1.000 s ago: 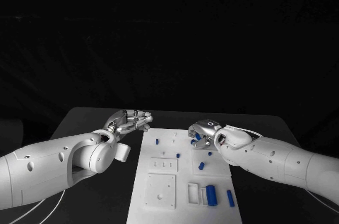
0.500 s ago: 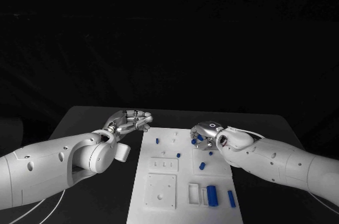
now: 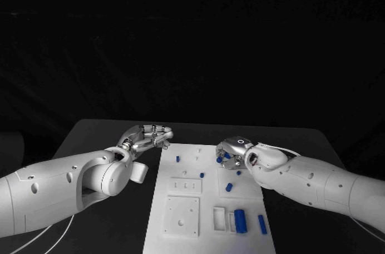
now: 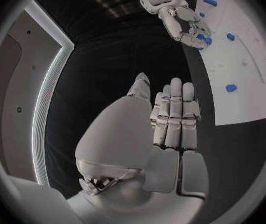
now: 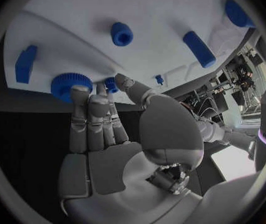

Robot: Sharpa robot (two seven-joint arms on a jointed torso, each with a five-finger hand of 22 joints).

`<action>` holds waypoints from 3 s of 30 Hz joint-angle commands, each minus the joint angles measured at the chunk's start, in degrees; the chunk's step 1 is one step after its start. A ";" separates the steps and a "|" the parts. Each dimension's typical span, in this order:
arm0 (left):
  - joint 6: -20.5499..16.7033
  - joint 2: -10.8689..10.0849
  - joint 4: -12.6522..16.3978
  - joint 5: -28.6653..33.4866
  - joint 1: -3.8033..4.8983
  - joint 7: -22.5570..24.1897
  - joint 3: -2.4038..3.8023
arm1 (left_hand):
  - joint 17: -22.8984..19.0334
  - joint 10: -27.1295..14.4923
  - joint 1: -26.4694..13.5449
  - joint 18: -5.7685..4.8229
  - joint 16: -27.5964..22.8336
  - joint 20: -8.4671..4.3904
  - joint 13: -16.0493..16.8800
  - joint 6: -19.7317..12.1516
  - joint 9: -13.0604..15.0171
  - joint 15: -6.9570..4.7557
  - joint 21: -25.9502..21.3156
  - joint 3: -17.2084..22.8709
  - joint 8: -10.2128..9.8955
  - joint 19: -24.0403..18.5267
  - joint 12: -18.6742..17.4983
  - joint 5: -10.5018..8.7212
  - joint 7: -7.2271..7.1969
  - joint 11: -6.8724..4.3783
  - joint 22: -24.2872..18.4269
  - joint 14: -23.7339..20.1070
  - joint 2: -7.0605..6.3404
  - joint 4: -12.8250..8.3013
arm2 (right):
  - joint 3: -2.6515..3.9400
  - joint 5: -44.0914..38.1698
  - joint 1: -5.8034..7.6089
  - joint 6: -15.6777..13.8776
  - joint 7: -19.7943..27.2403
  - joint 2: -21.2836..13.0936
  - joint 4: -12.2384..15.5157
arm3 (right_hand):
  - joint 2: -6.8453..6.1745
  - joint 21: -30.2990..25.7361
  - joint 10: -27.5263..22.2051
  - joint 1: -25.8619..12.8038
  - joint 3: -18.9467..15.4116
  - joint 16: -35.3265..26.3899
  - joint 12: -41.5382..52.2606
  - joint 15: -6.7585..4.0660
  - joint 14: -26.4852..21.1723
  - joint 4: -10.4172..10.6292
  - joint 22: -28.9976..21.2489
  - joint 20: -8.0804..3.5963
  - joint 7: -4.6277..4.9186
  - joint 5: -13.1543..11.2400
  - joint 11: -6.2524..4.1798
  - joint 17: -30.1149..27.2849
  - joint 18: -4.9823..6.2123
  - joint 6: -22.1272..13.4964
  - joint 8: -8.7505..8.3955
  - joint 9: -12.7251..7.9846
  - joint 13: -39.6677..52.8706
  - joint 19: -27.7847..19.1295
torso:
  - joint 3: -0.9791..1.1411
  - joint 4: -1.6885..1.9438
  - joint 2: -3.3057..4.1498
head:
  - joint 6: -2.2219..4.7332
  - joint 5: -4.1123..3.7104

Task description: Assemble the parts on the task board

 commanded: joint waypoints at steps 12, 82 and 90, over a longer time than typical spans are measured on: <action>0.98 0.05 0.03 0.29 0.15 0.28 0.07 | 0.10 -0.32 -0.45 0.79 -0.33 -0.18 -0.05 0.29 -0.07 0.03 0.27 0.35 -0.25 -0.43 -0.43 -0.39 0.14 -0.04 1.02 -0.10 -0.04 -0.10 | -0.11 -1.13 -0.21 1.66 -1.16 0.72 0.00 | -0.26 -0.23 0.66 -1.67 0.33 0.67 -0.11 -0.33 -0.35 0.69 0.15 -1.79 0.26 -0.90 -0.11 -0.80 2.67 0.62 -0.08 0.05 0.23 2.23 | -0.16 -0.11 0.37 | 0.10 0.26; 0.97 1.27 -0.36 0.30 0.50 -0.03 0.07 | 0.34 -0.33 -0.57 0.82 -0.57 -0.16 -0.10 0.24 -0.19 0.05 0.38 0.64 -0.39 -0.57 -0.74 -0.39 0.09 -0.07 1.02 -0.11 -0.14 -0.13 | 0.26 -11.56 1.22 -11.56 -12.36 8.35 -1.23 | 0.40 1.63 8.30 1.13 7.46 2.83 1.51 -3.12 -0.90 0.94 2.09 -2.03 -2.66 -4.26 -2.95 -3.01 2.67 7.67 2.40 2.66 3.53 3.02 | -0.82 0.66 1.40 | 1.54 0.29; 0.95 1.39 0.28 0.27 0.83 -0.06 0.07 | 0.37 -0.30 -0.54 0.82 -0.60 -0.15 -0.10 0.27 -0.20 0.05 0.39 0.68 -0.38 -0.59 -0.76 -0.39 0.06 -0.10 1.02 -0.10 -0.17 -0.14 | 0.27 -11.59 1.51 -11.72 -12.22 9.50 -2.21 | 0.24 1.65 8.34 1.21 7.65 2.89 1.42 -3.12 -0.92 1.09 2.13 -2.04 -2.67 -4.26 -2.96 -3.07 2.67 7.71 2.35 2.71 3.56 3.04 | -1.04 0.97 1.73 | 1.75 0.31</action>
